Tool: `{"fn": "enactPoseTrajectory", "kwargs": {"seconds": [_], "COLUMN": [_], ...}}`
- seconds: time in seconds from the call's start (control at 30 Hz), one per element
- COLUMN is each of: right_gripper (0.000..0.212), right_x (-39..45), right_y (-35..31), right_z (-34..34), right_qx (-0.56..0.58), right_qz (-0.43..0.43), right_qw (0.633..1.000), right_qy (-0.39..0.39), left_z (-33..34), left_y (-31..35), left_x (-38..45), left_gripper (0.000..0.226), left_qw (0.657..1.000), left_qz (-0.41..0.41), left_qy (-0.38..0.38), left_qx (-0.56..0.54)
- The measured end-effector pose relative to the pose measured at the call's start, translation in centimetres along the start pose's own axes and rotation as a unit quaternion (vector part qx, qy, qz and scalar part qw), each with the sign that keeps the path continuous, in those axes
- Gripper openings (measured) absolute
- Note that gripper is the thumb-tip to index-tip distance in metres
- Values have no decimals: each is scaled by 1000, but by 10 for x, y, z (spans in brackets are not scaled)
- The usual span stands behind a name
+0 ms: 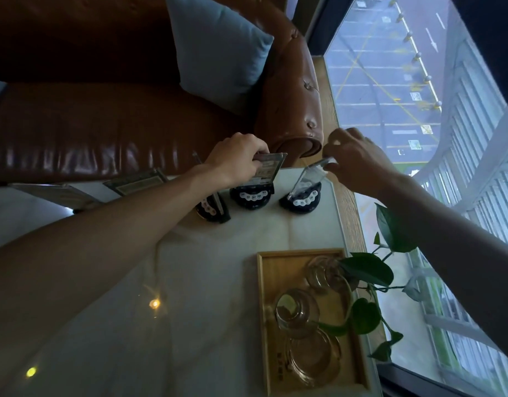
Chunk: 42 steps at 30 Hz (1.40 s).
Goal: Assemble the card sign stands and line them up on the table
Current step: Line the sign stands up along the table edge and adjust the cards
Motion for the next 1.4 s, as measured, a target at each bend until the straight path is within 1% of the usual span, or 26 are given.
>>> {"fn": "enactPoseTrajectory", "kwargs": {"seconds": [0.07,0.17,0.27,0.5,0.77,0.93,1.0,1.13,1.23,1.4], "right_gripper": [20,10,12,10,15,19,22,21,25,21], "right_x": [2,6,11,25,21,20,21,21,20,20], "right_y": [5,17,23,38,52,49,49,49,49,49], "right_z": [0,-2,-2,0,2,4,4,5,6,7], "right_qx": [36,29,38,47,114,129,133,146,152,163], "right_qz": [-4,17,12,17,36,17,18,27,33,44], "right_qw": [999,999,998,998,992,990,989,987,985,984], "right_qy": [3,24,43,27,47,61,56,63,70,63], "left_z": [-1,-2,-1,2,1,1,0,0,1,3], "left_y": [1,2,6,9,7,4,4,6,4,2], "left_x": [4,13,21,35,40,42,43,44,43,37], "left_gripper": [22,21,21,19,18,21,22,23,24,20], "left_qw": [1000,1000,1000,999,998,998,999,999,999,997], "left_qz": [-1,-5,0,-5,2,5,6,15,18,19], "left_qy": [4,8,7,30,27,20,15,15,14,26], "left_qx": [2,-8,-16,-27,-52,-56,-52,-35,-42,-70]}}
Point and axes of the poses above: each hand's wrist, its own x-axis towards the middle knuckle, its own z-axis out of the palm, y = z × x, the point moved 4 cm from there along x, towards the middle knuckle, and after that the axes turned 12 degrees about x, right-handed, at the moved point
